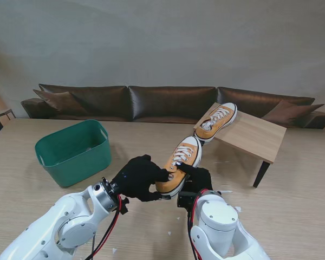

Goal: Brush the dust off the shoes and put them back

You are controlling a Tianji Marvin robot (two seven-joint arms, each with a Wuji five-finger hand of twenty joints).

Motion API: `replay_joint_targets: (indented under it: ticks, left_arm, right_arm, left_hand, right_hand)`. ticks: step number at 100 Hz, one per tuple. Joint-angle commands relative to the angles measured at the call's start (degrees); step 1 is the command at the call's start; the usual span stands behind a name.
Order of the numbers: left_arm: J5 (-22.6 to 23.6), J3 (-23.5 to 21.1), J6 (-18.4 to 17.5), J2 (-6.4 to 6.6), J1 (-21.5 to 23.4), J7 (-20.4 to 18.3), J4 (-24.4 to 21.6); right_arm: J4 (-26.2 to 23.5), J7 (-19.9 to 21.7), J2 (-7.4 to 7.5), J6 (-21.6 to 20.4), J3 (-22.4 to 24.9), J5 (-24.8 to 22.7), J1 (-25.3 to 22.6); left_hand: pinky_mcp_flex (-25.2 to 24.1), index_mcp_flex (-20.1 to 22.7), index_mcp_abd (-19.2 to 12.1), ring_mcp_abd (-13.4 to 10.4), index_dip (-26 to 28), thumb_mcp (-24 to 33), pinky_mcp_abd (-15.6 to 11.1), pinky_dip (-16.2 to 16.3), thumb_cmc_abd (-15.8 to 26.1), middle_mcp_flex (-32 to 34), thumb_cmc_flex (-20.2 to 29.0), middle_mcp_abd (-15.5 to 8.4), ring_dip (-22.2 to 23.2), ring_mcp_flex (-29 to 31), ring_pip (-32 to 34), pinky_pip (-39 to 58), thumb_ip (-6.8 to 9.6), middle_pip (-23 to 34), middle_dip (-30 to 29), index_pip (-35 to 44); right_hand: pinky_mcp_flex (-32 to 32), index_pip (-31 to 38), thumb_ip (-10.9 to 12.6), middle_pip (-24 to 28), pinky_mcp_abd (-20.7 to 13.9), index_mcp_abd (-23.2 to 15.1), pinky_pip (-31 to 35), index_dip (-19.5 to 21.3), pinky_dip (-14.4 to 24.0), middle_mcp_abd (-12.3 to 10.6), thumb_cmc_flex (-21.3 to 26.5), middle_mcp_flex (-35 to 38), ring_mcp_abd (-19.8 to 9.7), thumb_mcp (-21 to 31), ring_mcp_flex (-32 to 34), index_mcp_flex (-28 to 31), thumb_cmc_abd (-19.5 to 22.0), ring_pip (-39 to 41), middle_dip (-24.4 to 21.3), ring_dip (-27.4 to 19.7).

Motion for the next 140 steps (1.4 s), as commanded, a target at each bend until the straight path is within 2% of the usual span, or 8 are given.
replay_joint_targets:
  ticks: [1,5,8,17,24,35,69,140]
  left_arm:
    - [-0.2,-0.7,0.8,-0.35,0.5,-0.3,-0.9]
    - [0.0,-1.0,1.2,-0.37,1.0,0.1,-1.0]
    - [0.2,-1.3,1.3,-0.37,1.3,0.3,-1.1]
    - [-0.1,-2.4,1.5,-0.39,2.6,0.1,-1.7]
    - [-0.5,-3.4,1.7,-0.38,3.6,-0.3,-2.2]
    - [-1.4,-4.7,2.1,-0.47,4.9,-0.7,-2.8]
    - [-2.9,-7.9,4.7,-1.08,7.1,1.3,-2.7]
    - [-6.5,-8.9,8.6,-1.73,7.0,2.8,3.2]
  right_arm:
    - [0.2,0.7,-0.62,-1.1,-0.5,0.0,-0.3]
    - [0.5,0.5,-0.64,-1.7,-0.6,-0.3,-0.3]
    - [0.6,0.6,-0.57,-2.2,-0.6,-0.8,-0.4]
    - [0.8,1.1,-0.29,-3.1,-0.5,-2.0,-0.7]
    - [0.7,1.6,-0.05,-3.5,-0.3,-2.8,-1.1]
    - [0.2,2.4,0.33,-3.5,0.4,-3.8,-1.9]
    - [-4.3,8.0,2.53,-3.6,2.7,-7.6,-5.8]
    - [-17.4,16.1,6.46,-5.1,9.2,-19.6,-13.6]
  left_hand:
    - [-3.6,1.6,2.1,1.5,8.4,5.8,-0.7,0.3,4.1,-3.7,3.2,-3.7,-1.9,-4.0,-3.3,-2.5,2.59,-6.7,-3.2,27.4]
    - [-4.9,-1.2,1.2,2.1,5.4,7.3,0.0,0.3,4.7,-5.7,0.9,-2.4,-3.8,-5.7,-5.8,-3.6,2.04,-8.8,-5.7,20.8]
    - [-6.0,-4.8,0.0,2.5,-2.8,9.1,0.5,0.2,5.5,-7.9,-1.4,-1.3,-5.4,-7.1,-8.0,-4.9,1.63,-9.2,-9.3,15.5]
    - [-10.8,-9.1,-2.1,3.8,-18.7,5.1,2.2,-0.9,8.1,-14.5,-3.3,1.8,-11.1,-12.2,-16.9,-10.6,1.85,-11.9,-31.9,-5.6]
    - [-15.2,-8.8,-2.1,5.2,-30.1,9.6,3.7,-2.6,12.1,-18.6,-10.9,3.7,-15.5,-17.0,-23.7,-16.5,6.42,-17.4,-39.7,-28.9]
    - [-18.8,-11.6,-2.9,6.9,-36.8,5.4,4.7,-3.8,16.4,-22.8,-14.2,5.1,-19.5,-21.4,-28.8,-21.8,6.54,-21.1,-45.8,-40.1]
    - [-22.2,-12.9,-2.4,7.8,-39.0,-0.7,5.7,-4.2,23.2,-25.0,-15.0,5.6,-21.9,-24.8,-31.6,-26.1,6.96,-22.4,-48.9,-43.3]
    - [-25.0,-12.3,-0.6,8.3,-38.7,-3.7,6.1,-4.0,25.2,-26.5,-13.1,6.0,-22.9,-27.5,-33.2,-30.2,7.79,-22.9,-49.6,-43.5]
  right_hand:
    - [1.9,5.1,2.1,1.3,-1.4,-7.2,3.9,3.2,-0.9,-1.4,10.2,4.0,-1.0,14.5,3.3,3.5,-0.5,3.1,2.2,1.4]
    - [2.4,5.4,1.9,1.6,-1.5,-6.9,4.4,4.2,-1.0,-1.1,10.4,4.4,-0.9,15.1,3.3,3.7,-0.8,4.8,3.0,2.0]
    - [2.6,5.6,1.7,1.8,-1.6,-7.0,4.7,4.8,-1.1,-1.1,10.5,4.6,-1.0,15.3,3.5,3.8,-0.8,5.5,3.3,2.2]
    - [2.9,5.8,1.2,2.4,-1.8,-6.5,5.2,7.1,-1.3,-0.6,11.0,4.9,-0.9,16.0,3.4,3.9,-1.1,8.0,4.6,2.8]
    - [3.1,5.9,1.2,2.6,-1.7,-6.3,5.3,7.7,-1.4,-0.5,11.0,5.1,-0.8,16.2,3.5,4.0,-1.2,8.6,4.9,2.8]
    - [3.2,6.0,1.2,2.8,-1.6,-6.0,5.4,8.1,-1.5,-0.3,11.1,5.4,-0.6,16.4,3.5,4.2,-1.4,9.3,5.2,3.0]
    - [2.8,5.8,1.2,2.7,-1.3,-5.2,5.3,8.6,-1.7,0.1,11.2,5.5,0.0,16.4,3.4,4.2,-1.3,10.0,5.5,2.9]
    - [2.2,5.6,1.5,2.6,-0.7,-4.5,5.0,8.7,-1.9,0.5,11.4,5.3,0.8,16.1,3.2,4.2,-1.0,10.2,5.8,2.4]
